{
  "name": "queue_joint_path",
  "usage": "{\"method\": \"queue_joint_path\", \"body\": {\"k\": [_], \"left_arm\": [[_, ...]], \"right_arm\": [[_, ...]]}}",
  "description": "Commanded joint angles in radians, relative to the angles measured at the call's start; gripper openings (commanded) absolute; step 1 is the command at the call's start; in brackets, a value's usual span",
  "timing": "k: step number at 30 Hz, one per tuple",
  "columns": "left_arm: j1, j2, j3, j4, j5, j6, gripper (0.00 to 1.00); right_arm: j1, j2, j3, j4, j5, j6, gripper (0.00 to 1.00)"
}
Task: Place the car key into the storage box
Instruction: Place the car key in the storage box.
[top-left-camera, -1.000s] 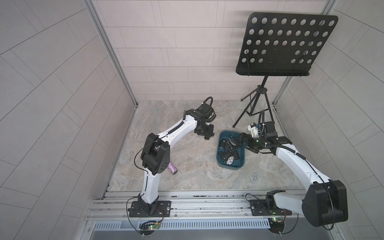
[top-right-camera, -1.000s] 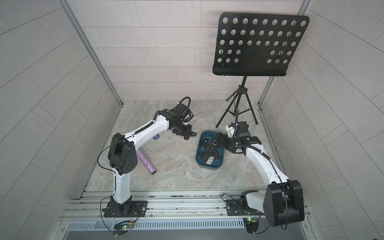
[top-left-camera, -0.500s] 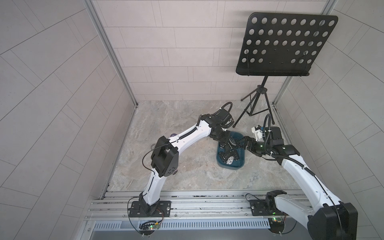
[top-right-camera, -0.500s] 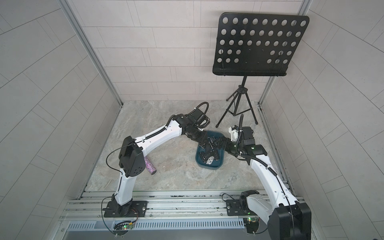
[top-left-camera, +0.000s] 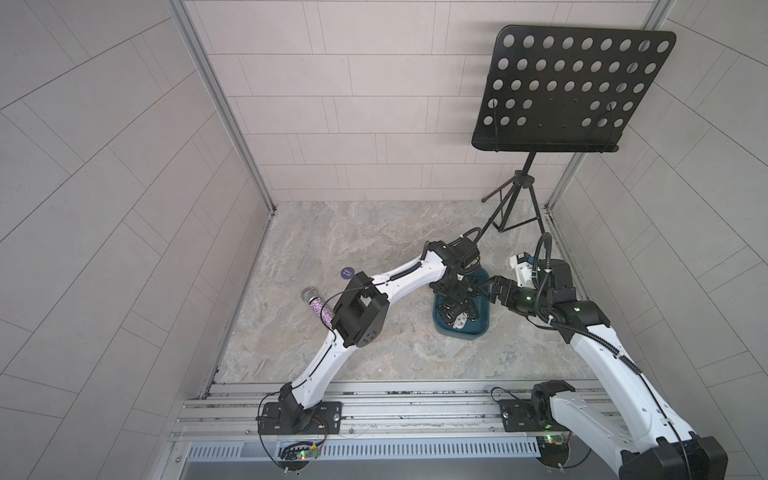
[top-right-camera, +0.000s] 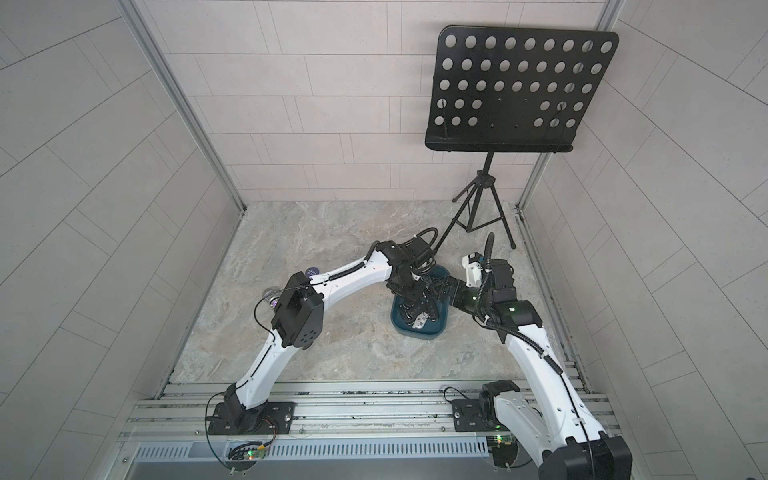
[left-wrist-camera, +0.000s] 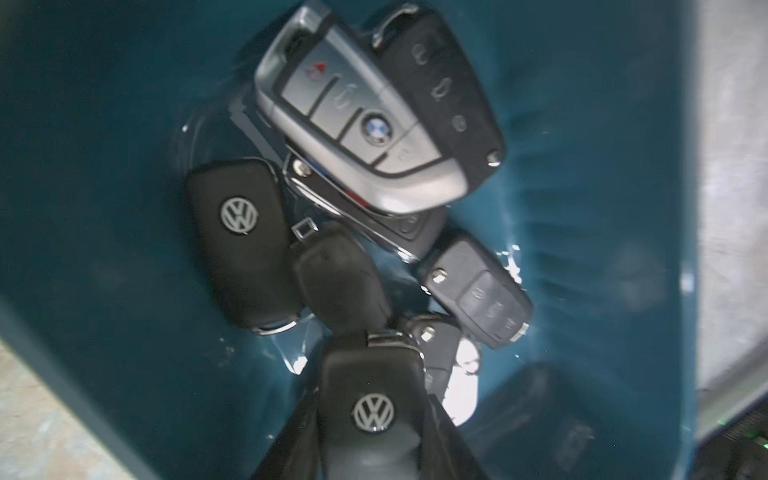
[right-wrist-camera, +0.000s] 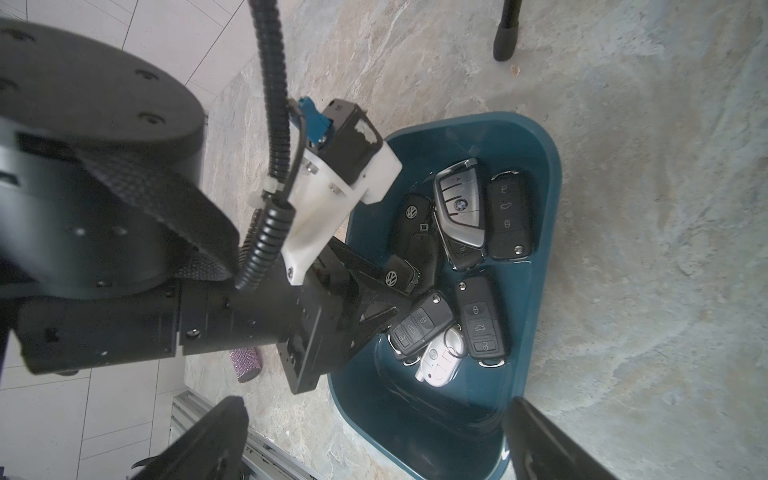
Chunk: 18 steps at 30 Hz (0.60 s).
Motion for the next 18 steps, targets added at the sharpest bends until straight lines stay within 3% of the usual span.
{"method": "queue_joint_path", "body": {"k": [1,8,18], "left_arm": [[-0.009,0.017,0.037,-0.044,-0.072,0.028,0.29],[-0.02,0.049,0.056,-0.049,-0.095,0.026,0.32],[-0.024,0.037,0.064,-0.053,-0.097,0.013,0.49]], "right_arm": [[-0.003,-0.006,-0.006,0.016,0.006,-0.004,1.0],[-0.006,-0.007,0.0,0.014,0.0,-0.019,1.0],[-0.005,-0.001,0.002,0.008,0.0,-0.018,1.0]]}}
